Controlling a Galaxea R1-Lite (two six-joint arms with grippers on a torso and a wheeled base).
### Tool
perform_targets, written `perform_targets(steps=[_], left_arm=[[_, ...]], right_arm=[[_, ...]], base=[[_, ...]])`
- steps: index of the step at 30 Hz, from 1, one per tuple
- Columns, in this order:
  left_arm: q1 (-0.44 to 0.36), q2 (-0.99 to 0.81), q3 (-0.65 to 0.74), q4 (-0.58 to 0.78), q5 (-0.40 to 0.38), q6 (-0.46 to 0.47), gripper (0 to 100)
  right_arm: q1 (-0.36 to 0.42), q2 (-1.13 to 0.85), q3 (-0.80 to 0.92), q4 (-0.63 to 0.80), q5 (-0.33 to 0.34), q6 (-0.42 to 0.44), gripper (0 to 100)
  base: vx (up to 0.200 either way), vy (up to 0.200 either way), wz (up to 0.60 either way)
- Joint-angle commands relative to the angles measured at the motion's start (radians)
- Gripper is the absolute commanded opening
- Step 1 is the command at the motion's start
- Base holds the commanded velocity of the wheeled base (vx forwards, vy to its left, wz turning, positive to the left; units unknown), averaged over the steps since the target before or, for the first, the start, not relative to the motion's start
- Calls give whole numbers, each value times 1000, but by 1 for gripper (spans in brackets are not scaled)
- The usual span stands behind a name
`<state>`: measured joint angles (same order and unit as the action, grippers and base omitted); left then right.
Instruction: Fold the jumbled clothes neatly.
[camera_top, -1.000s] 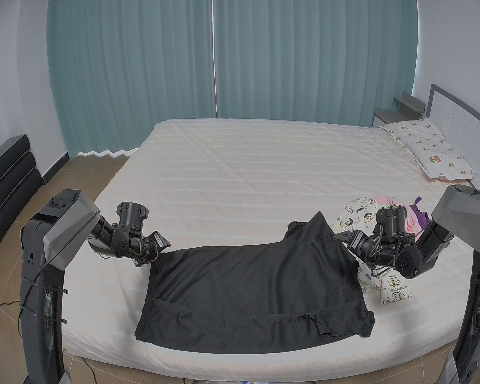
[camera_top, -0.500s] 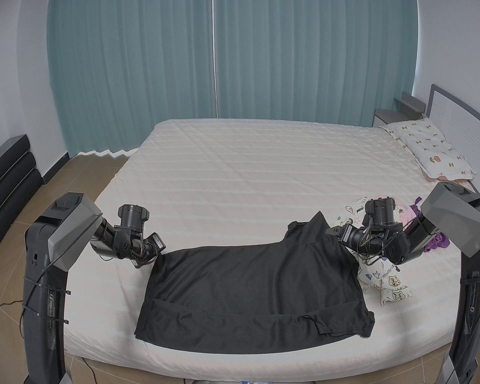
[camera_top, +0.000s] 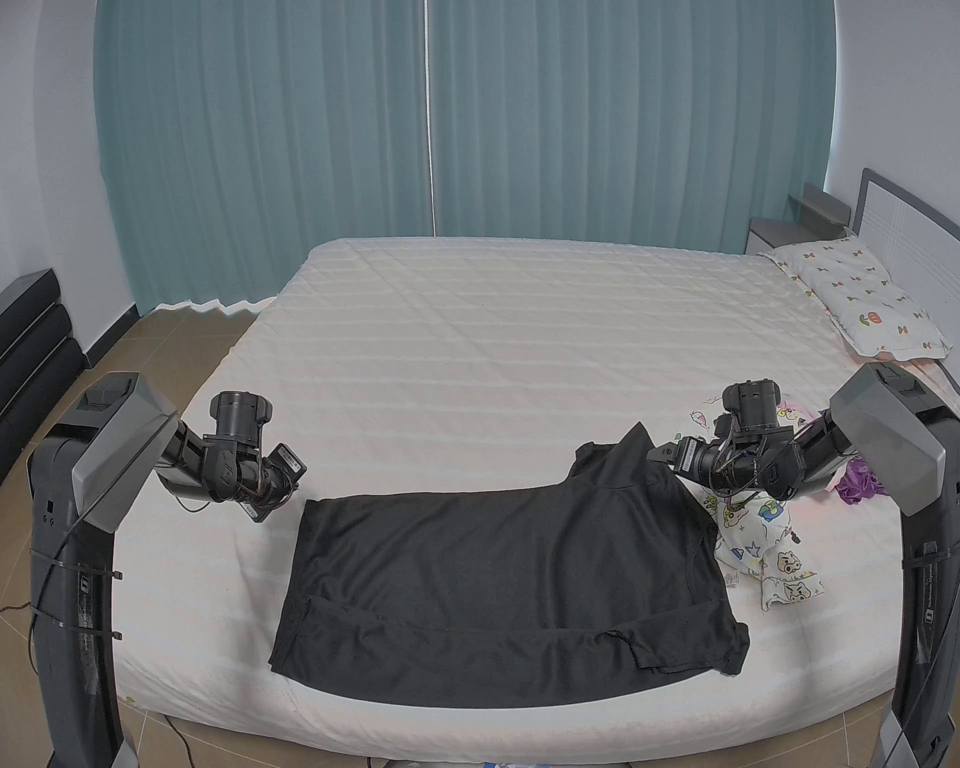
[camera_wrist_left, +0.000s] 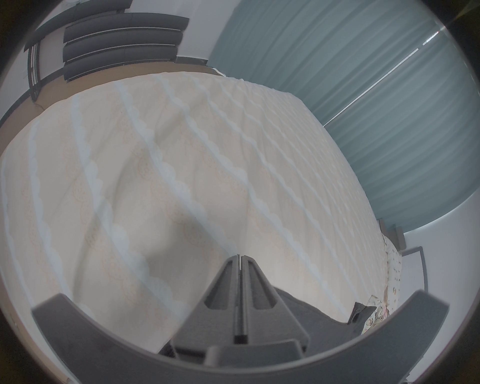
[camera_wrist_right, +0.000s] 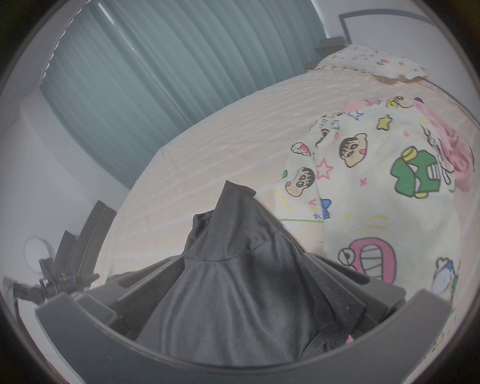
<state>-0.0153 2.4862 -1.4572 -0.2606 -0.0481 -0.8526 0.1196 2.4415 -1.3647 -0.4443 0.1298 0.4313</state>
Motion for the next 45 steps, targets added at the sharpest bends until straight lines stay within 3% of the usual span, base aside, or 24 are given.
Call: perform_targets(steps=[1, 13, 17, 27, 30, 31, 45], left_arm=[[8, -15, 3, 0, -3, -8, 0], [6, -15, 23, 1, -42, -17, 0], [6, -15, 29, 3, -44, -19, 0], [3, -15, 40, 1, -44, -19, 0], [3, -15, 40, 1, -44, -19, 0], [3, -15, 41, 3, -44, -19, 0], [3, -10, 24, 0, -45, -19, 0]], right_arm=[[0, 45, -42, 10, 11, -12, 100], [20, 177, -205, 25, -7, -14, 100], [8, 258, -312, 24, -64, -14, 100], [-5, 312, -376, 16, -56, -3, 100], [-5, 321, -402, 16, -50, 34, 100], [-3, 324, -410, 19, -45, 86, 0], [-24, 286, -332, -10, -48, 112, 0]], base=[[0, 0, 0], [0, 0, 0], [0, 0, 0], [0, 0, 0], [0, 0, 0], [0, 0, 0], [0, 0, 0]])
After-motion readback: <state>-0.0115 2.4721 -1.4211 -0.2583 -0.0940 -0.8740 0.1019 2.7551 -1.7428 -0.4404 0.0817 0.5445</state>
